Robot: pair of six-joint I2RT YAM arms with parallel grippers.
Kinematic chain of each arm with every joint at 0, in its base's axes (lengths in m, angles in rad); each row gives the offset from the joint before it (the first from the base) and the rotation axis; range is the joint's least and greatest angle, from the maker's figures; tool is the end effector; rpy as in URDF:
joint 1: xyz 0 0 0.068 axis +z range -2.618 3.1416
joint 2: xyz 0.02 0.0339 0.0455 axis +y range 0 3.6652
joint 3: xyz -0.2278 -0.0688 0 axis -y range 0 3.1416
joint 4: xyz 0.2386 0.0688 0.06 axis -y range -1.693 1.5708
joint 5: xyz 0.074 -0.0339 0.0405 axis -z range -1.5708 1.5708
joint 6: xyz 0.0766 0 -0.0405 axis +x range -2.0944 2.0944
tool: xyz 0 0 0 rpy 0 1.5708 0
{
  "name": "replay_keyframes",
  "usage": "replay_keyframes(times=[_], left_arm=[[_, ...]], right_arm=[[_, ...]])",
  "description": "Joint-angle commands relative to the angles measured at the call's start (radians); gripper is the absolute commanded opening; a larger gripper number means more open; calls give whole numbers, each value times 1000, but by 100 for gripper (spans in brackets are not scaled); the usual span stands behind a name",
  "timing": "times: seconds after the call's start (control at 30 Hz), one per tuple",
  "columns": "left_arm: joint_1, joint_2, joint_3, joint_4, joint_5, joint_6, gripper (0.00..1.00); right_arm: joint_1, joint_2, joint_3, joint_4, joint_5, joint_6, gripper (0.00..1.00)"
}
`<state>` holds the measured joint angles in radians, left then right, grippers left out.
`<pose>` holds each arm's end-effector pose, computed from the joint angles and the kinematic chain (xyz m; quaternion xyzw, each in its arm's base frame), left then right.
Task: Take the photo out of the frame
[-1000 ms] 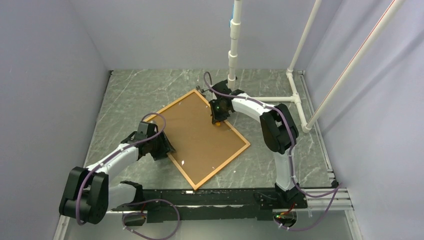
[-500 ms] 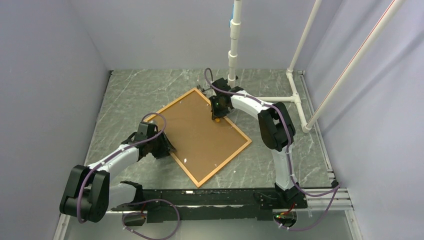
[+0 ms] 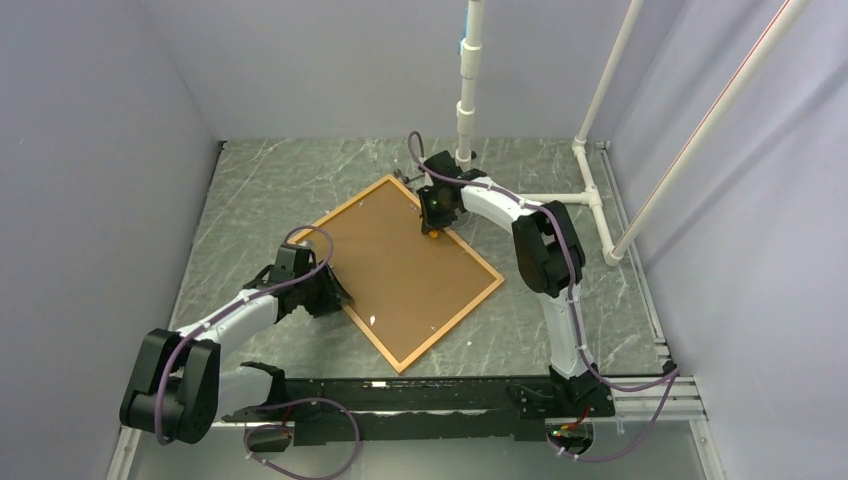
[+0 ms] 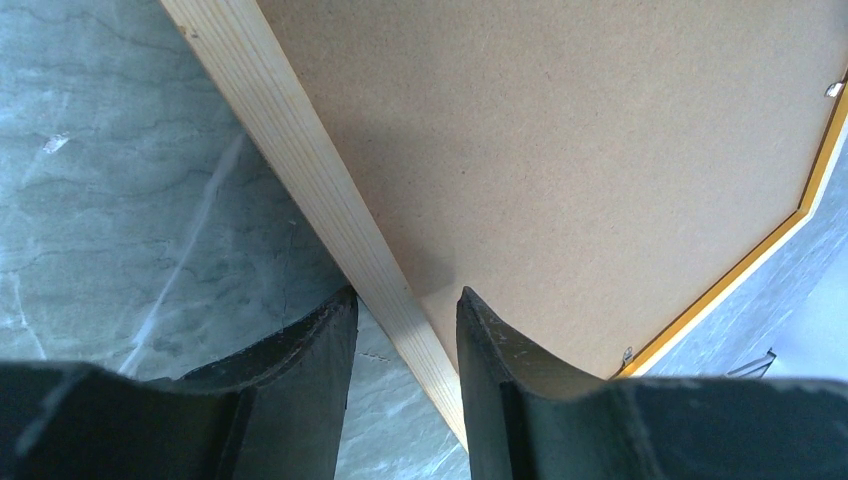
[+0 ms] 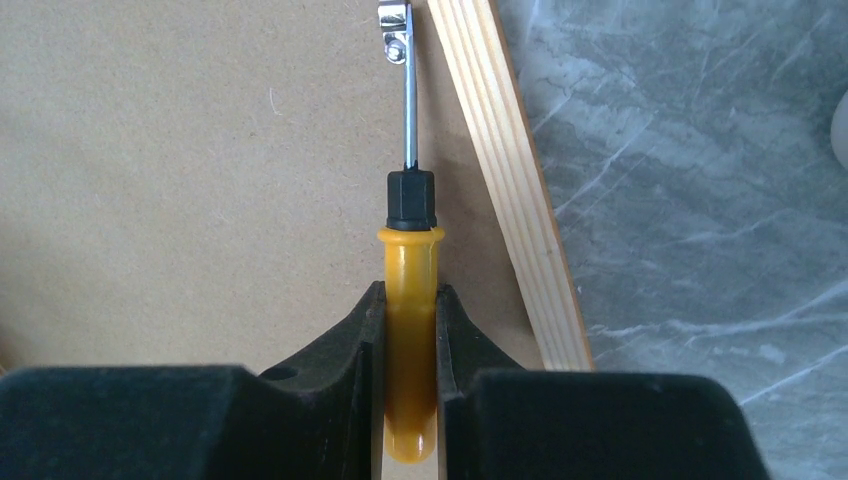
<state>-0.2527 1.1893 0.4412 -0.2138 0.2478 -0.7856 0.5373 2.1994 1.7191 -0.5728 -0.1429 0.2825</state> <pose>0.2235 -0.0771 0.0850 -0.2135 0.9230 -0.2500 0.1998 0.3960 0.2486 0.1105 -0.1406 0.9541 0.1650 0.2067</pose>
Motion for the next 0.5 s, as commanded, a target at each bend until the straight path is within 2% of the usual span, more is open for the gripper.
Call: replay_keyframes(times=[0.0,0.13,0.23,0.47], left_arm=[[-2,36,-30,4,-7,35,46],[-2,34,-24,3,2,45,46],[-2,20,-13,-16,10,65,48],[-2,-54,-9,-59,18,75,51]], right_arm=[[1,33,43,15,-85,-97,0],[7,25,65,16,-109,-155,0],[6,-26,78,-10,-19,-132,0],[8,-287,-123,-67,135,-50,0]])
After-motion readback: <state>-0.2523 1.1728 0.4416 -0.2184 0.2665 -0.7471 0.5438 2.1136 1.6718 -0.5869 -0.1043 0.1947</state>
